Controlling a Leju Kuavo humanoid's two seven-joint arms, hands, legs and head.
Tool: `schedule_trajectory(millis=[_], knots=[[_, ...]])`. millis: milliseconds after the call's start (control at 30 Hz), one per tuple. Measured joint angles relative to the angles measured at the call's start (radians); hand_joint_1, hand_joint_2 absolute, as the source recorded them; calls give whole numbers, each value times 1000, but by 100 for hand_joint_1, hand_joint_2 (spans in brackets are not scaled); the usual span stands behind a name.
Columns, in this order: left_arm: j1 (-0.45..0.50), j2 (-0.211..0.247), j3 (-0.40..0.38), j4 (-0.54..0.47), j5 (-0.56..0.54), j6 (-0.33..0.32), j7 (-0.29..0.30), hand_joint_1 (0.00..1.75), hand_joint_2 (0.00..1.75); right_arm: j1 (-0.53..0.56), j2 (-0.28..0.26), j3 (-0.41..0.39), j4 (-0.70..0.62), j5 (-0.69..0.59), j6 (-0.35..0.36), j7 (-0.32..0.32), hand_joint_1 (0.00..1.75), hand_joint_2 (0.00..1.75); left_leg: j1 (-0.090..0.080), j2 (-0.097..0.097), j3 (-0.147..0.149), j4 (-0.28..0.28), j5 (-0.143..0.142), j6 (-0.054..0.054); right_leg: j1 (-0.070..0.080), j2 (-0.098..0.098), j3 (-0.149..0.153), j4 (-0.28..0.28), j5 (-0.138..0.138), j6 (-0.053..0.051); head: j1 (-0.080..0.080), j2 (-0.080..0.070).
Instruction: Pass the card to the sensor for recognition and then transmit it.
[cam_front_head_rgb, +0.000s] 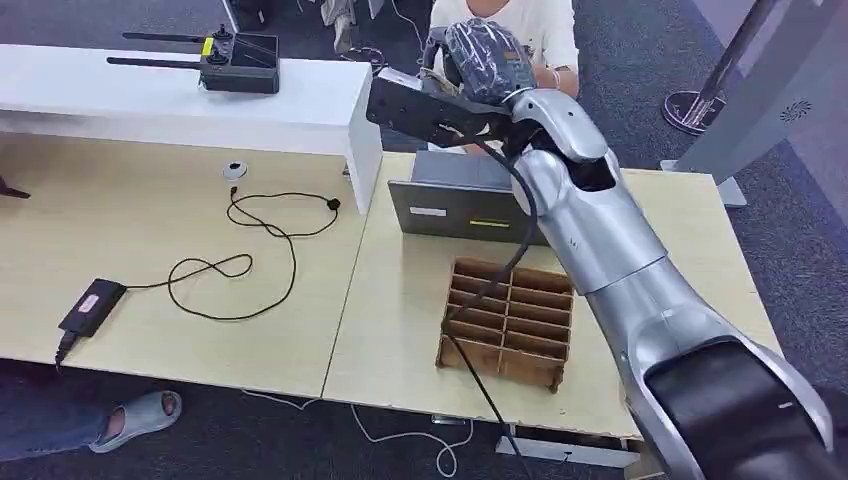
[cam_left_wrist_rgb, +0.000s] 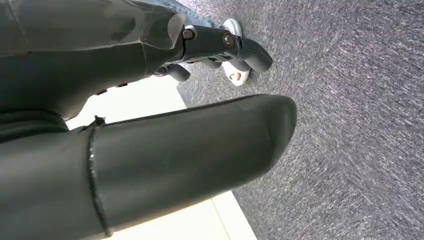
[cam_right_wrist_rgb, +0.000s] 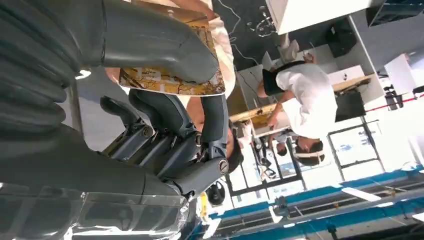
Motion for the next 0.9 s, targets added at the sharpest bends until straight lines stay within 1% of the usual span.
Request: schedule_trajectory(millis=[133,300,367,400,433,467,500,533,567,600,700,733,767,833,867,900], knots=[[0,0,0,0,0,0,-3,0,0,-23,13,-6,40,0,0,27,173,175,0,0,0,0,0,0,0,0,0,0,0,0,0,0],[0,0,0,0,0,1,-11,0,0,-36,25,-14,78,8,-3,53,175,175,0,0,0,0,0,0,0,0,0,0,0,0,0,0],[0,1,0,0,0,0,-14,0,0,-41,29,-15,92,21,-9,74,173,175,0,0,0,0,0,0,0,0,0,0,0,0,0,0],[0,2,-2,0,0,0,-15,0,0,-44,31,-15,100,29,-14,86,175,175,0,0,0,0,0,0,0,0,0,0,0,0,0,0],[0,2,-3,0,0,-1,-16,0,0,-46,32,-15,104,36,-22,94,171,175,0,0,0,0,0,0,0,0,0,0,0,0,0,0],[0,2,-4,0,0,-3,-18,0,0,-48,32,-15,108,40,-30,100,175,175,0,0,0,0,0,0,0,0,0,0,0,0,0,0],[1,3,-5,0,0,-3,-18,0,0,-50,32,-15,113,43,-40,106,173,175,0,0,0,0,0,0,0,0,0,0,0,0,0,0],[1,3,-5,0,0,-3,-18,0,0,-51,32,-17,116,41,-56,108,169,175,0,0,0,0,0,0,0,0,0,0,0,0,0,0],[1,3,-5,0,0,-4,-18,0,0,-51,32,-21,119,37,-73,109,171,175,0,0,0,0,0,0,0,0,0,0,0,0,0,0],[1,3,-5,0,0,-4,-18,0,0,-51,31,-28,122,34,-92,110,168,175,0,0,0,0,0,0,0,0,0,0,0,0,0,0],[1,2,-5,0,1,-4,-18,0,0,-52,29,-47,132,37,-134,117,173,175,0,0,0,0,0,0,0,0,0,0,0,0,0,0],[1,2,-5,0,1,-4,-18,0,0,-52,28,-51,135,41,-150,122,169,175,0,0,0,0,0,0,0,0,0,0,0,0,0,0],[1,2,-6,0,0,-5,-18,0,0,-53,26,-55,138,46,-167,128,141,175,0,0,0,0,0,0,0,0,0,0,0,0,0,0],[1,2,-9,0,0,-6,-18,0,0,-53,22,-65,144,51,-183,132,134,175,0,0,0,0,0,0,0,0,0,0,0,0,0,0],[1,2,-11,0,0,-8,-18,0,0,-53,19,-71,147,51,-187,134,106,175,0,0,0,0,0,0,0,0,0,0,0,0,0,0],[1,2,-12,0,0,-10,-18,0,0,-53,18,-76,150,51,-187,134,106,175,0,0,0,0,0,0,0,0,0,0,0,0,0,0]])
